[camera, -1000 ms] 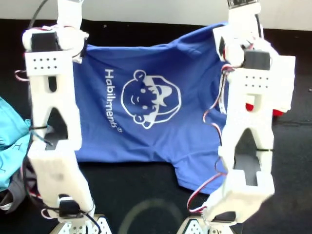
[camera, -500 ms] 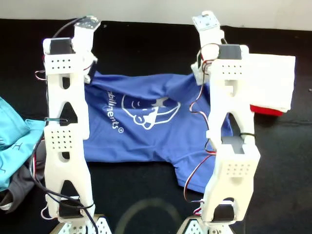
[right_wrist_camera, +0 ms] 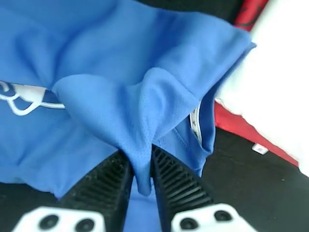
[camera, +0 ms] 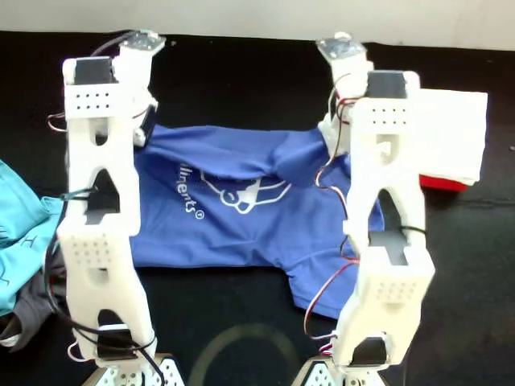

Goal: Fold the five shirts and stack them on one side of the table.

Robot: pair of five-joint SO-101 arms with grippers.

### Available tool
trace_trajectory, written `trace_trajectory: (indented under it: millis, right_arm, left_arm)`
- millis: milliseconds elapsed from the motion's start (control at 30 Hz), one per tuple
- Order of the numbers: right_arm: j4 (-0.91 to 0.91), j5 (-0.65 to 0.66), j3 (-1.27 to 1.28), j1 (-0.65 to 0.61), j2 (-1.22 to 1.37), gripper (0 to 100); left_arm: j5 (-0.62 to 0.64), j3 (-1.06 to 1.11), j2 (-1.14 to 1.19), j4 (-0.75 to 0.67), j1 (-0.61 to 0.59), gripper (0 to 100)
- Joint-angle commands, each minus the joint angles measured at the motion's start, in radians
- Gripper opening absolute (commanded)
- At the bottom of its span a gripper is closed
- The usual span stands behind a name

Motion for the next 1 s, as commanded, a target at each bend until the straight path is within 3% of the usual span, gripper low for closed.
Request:
trace_trajectory:
  millis: [0,233,633,967]
  right_arm:
    - [0.021,-0.008,0.022,-0.002,-0.148,0.5]
    - [-0.038,-0.003,0.441,-0.001,-0.403,0.5]
    - [-0.277,0.003,1.264,0.027,-0.946,0.5]
    - [-0.154,0.031,1.302,0.03,-1.161,0.5]
  left_arm:
    - [0.005,0.234,-0.196,0.005,-0.005,1]
    - [0.0,0.513,-0.372,0.002,-0.013,1]
    - [0.0,0.789,-0.389,-0.081,-0.038,1]
    - [0.0,0.794,-0.493,-0.025,-0.041,1]
